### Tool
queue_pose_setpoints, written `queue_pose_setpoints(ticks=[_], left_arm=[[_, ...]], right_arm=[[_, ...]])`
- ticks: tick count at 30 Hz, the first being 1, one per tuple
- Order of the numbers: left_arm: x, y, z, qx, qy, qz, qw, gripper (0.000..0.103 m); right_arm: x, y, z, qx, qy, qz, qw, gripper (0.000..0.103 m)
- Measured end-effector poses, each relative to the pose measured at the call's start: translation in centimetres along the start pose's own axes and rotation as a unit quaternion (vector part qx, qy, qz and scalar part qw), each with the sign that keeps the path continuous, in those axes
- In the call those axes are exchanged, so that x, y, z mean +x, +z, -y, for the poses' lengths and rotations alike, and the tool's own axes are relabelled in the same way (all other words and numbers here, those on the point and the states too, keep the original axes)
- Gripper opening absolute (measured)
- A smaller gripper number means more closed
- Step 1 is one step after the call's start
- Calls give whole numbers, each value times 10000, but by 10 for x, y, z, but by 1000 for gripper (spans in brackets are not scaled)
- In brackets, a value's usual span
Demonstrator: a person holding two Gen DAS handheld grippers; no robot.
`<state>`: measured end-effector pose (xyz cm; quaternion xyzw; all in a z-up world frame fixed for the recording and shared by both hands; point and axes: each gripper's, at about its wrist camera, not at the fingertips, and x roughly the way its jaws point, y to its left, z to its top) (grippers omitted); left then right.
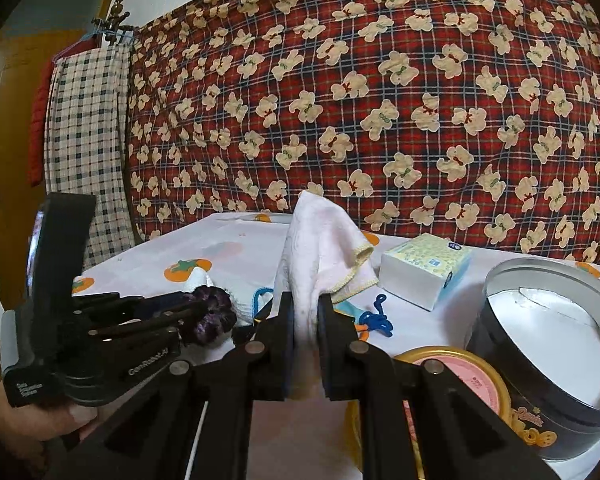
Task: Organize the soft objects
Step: 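Carry the pink cloth and purple yarn ball with both tools over the metal tin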
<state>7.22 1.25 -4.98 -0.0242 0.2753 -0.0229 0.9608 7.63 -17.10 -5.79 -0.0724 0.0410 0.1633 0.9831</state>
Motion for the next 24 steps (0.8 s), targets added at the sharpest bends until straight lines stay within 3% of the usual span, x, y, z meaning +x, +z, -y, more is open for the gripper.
queue_pose_setpoints(ticks=[6, 24], left_arm=[[-14, -1, -1, -20, 81, 424, 9991, 17], [-10, 5, 32, 8, -161, 287, 9995, 17]], right_arm=[[-3, 0, -1, -27, -36, 104, 9999, 12], [-7, 2, 17, -73, -197, 194, 9996, 12]])
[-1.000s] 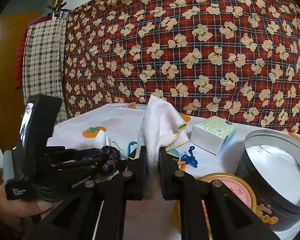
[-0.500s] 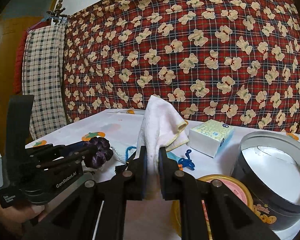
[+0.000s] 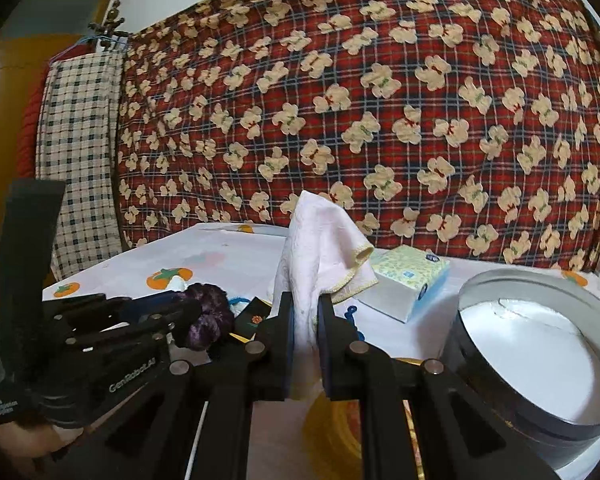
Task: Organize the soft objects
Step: 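Carry the pink cloth and purple yarn ball with both tools over the metal tin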
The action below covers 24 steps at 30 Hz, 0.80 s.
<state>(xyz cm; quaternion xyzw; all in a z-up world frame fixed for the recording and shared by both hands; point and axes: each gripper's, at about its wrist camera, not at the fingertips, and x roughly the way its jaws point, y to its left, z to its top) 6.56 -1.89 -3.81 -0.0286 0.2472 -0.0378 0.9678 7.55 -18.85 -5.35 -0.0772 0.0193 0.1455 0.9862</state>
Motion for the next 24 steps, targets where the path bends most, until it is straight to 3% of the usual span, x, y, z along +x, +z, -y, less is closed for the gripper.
queue_pose_setpoints(ticks=[24], left_arm=[[35, 26, 35, 7, 97, -10, 10000, 17]], right_arm=[[26, 7, 26, -86, -235, -193, 9995, 12]])
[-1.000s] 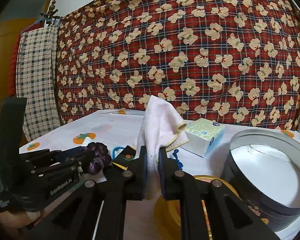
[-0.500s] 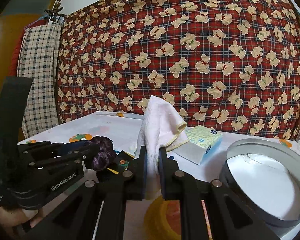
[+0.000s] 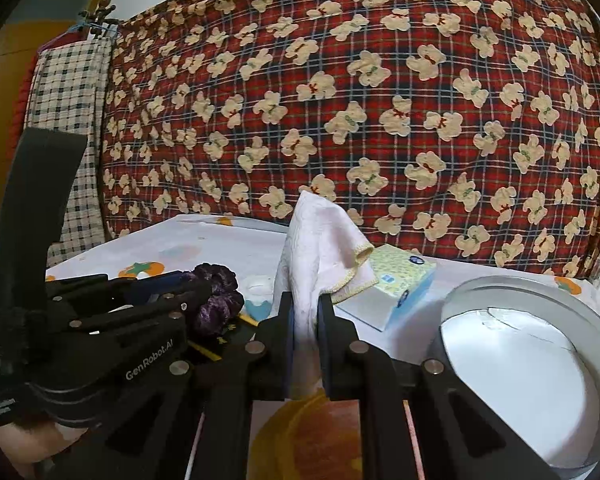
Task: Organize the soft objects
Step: 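Carry the pink cloth and purple yarn ball with both tools over the metal tin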
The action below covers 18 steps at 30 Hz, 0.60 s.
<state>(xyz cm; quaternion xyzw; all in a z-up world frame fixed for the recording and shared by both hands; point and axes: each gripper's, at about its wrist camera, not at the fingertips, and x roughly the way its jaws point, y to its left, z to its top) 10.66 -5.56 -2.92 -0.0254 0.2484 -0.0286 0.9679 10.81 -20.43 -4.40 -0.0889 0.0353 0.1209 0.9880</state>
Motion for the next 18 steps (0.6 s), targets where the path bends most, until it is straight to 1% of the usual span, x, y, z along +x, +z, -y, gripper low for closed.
queue_pose_setpoints(ticks=[9, 18], left_arm=[[6, 7, 26, 119, -52, 29, 9999, 17], [15, 2, 35, 69, 13, 20, 10000, 17]], right_arm=[[-1, 0, 19, 134, -103, 73, 9998, 12], [-7, -1, 37, 291, -242, 236, 9990, 12]])
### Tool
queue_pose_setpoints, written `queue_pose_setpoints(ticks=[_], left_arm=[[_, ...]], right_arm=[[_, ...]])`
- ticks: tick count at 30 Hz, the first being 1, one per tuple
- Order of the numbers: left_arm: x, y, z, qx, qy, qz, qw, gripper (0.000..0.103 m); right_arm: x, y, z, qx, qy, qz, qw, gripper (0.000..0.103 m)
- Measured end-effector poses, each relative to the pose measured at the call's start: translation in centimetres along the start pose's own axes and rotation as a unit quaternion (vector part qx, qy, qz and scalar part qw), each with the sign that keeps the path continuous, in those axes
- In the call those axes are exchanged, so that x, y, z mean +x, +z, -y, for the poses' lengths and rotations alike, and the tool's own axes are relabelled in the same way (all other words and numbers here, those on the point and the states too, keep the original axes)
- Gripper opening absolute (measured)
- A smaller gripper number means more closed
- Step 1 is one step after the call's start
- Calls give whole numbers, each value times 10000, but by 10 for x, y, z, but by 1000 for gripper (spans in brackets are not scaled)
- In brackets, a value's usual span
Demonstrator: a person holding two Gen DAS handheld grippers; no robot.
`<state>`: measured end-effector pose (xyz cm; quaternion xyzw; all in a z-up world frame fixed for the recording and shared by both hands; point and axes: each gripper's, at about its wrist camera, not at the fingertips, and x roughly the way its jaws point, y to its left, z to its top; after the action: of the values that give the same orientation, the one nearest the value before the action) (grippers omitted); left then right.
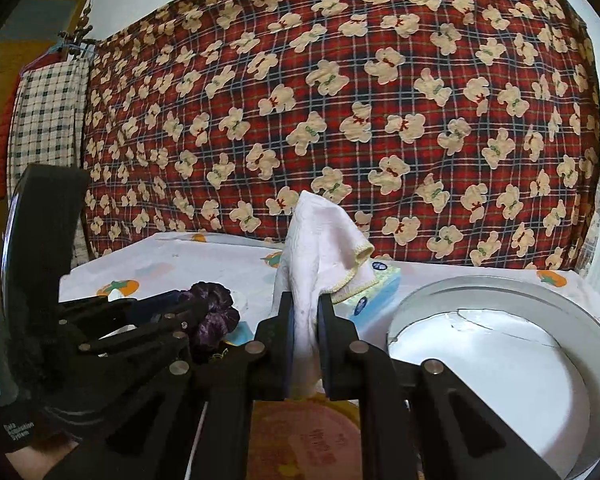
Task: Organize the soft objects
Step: 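Carry the pink cloth and purple yarn ball with both tools over the metal tin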
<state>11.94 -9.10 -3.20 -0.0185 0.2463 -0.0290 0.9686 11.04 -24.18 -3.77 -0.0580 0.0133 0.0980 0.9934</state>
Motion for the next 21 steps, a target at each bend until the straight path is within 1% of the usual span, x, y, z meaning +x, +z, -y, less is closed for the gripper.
queue_pose_setpoints(ticks=[12, 21], left_arm=[[2, 1, 7, 85, 17, -26, 10000, 17], [6, 3, 20, 186, 35, -43, 9998, 17]], right_arm=[[-2, 0, 18, 69, -216, -2, 9997, 12], [-5, 0, 28, 87, -330, 25, 9994, 12]])
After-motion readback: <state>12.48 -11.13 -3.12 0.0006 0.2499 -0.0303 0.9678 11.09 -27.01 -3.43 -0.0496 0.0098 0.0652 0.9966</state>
